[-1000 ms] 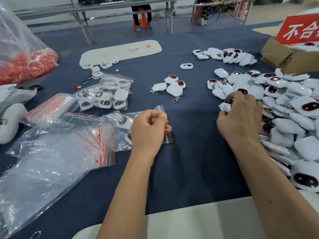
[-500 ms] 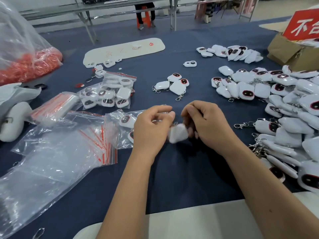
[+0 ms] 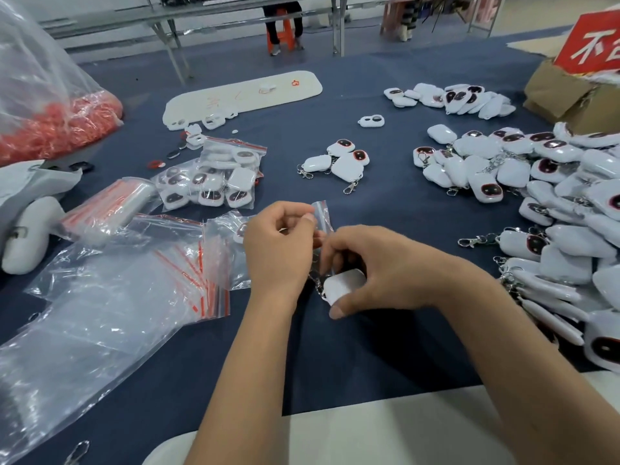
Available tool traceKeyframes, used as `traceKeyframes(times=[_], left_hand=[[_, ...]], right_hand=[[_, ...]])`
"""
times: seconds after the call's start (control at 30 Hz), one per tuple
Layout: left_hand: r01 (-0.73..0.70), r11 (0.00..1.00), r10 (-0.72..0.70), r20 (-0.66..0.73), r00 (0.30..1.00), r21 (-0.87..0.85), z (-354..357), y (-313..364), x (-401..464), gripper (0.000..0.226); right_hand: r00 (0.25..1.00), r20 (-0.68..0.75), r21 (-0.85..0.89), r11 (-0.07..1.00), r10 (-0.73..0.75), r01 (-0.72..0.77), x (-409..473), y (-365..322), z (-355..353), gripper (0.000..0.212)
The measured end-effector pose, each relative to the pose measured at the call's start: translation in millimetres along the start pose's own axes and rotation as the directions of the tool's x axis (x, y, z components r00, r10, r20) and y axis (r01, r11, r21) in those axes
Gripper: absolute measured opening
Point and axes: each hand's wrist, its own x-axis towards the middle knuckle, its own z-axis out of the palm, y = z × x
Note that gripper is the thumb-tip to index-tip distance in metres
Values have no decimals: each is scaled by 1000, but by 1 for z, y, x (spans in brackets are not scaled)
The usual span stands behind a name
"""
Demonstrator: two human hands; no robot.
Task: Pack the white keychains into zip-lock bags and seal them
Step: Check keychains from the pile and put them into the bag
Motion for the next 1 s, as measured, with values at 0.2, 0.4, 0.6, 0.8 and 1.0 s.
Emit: traceKeyframes(times=[0.2,0.4,0.6,0.8,1.0], left_hand=[[-62,996,55,122,991,57,4,2,-3,30],[-294,936,224,317,922,195,4,3,-11,45],[-373,907,275,400,875,193,6,0,-13,50],[-286,938,241,226,944,195,6,-3,-4,9],[-32,999,23,199,980,38,4,1,-6,8]], right_hand=[[886,-457,268,962,76,55,7,4,13,27],[817,-497,524,852,291,15,17,7,15,24],[788,-480,624,781,385,-1,21,11,13,19],[884,-402,743,650,241,161,16,9,7,51],[825,-514,636,749,234,184,20,10,17,22]])
